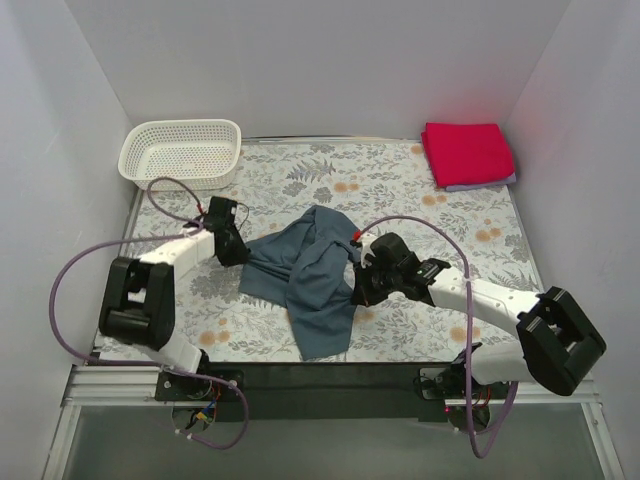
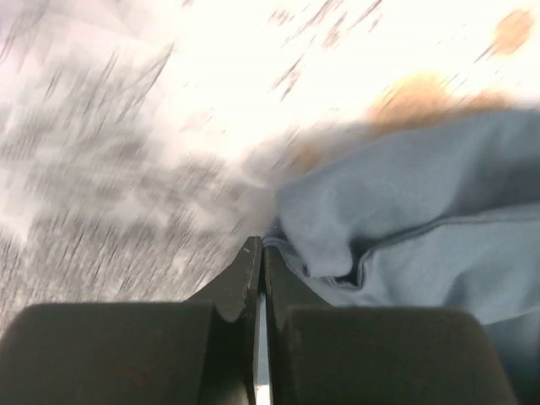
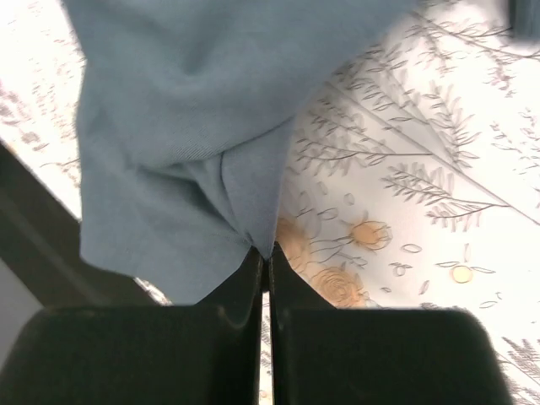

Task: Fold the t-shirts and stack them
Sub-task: Flatten the tshirt out

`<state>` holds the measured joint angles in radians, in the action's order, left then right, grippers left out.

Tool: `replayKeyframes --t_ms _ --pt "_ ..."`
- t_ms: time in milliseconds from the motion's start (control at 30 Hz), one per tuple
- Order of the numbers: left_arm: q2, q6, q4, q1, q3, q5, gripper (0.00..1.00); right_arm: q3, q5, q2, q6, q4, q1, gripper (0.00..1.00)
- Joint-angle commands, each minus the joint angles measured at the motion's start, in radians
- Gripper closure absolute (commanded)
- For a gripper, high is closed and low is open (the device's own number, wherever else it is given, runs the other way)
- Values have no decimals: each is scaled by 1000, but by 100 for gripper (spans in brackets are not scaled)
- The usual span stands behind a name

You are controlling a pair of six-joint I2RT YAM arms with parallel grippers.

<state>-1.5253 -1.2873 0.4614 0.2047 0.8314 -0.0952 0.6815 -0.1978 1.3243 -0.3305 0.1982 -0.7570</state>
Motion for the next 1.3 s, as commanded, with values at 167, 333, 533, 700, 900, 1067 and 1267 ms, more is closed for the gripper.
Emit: replayKeyframes --t_ms 167,333,533,700,900,1067,1267 --pt "-355 180 -36 -50 523 -29 100 -63 -106 -70 -45 132 -44 91" --pt "-394 229 -50 10 640 -26 81 -2 38 -111 -4 155 -45 64" --pt "-132 197 -112 22 401 -34 52 46 187 -139 56 167 125 55" --pt "126 117 -109 42 123 5 30 85 114 -70 103 80 223 54" --pt "387 -1 -60 114 -138 84 25 119 80 93 113 -37 260 53" --pt "473 -98 -52 163 -267 132 25 150 34 190 107 -105 294 53" --pt "475 -158 -67 211 -337 120 25 178 -15 283 96 -149 308 54"
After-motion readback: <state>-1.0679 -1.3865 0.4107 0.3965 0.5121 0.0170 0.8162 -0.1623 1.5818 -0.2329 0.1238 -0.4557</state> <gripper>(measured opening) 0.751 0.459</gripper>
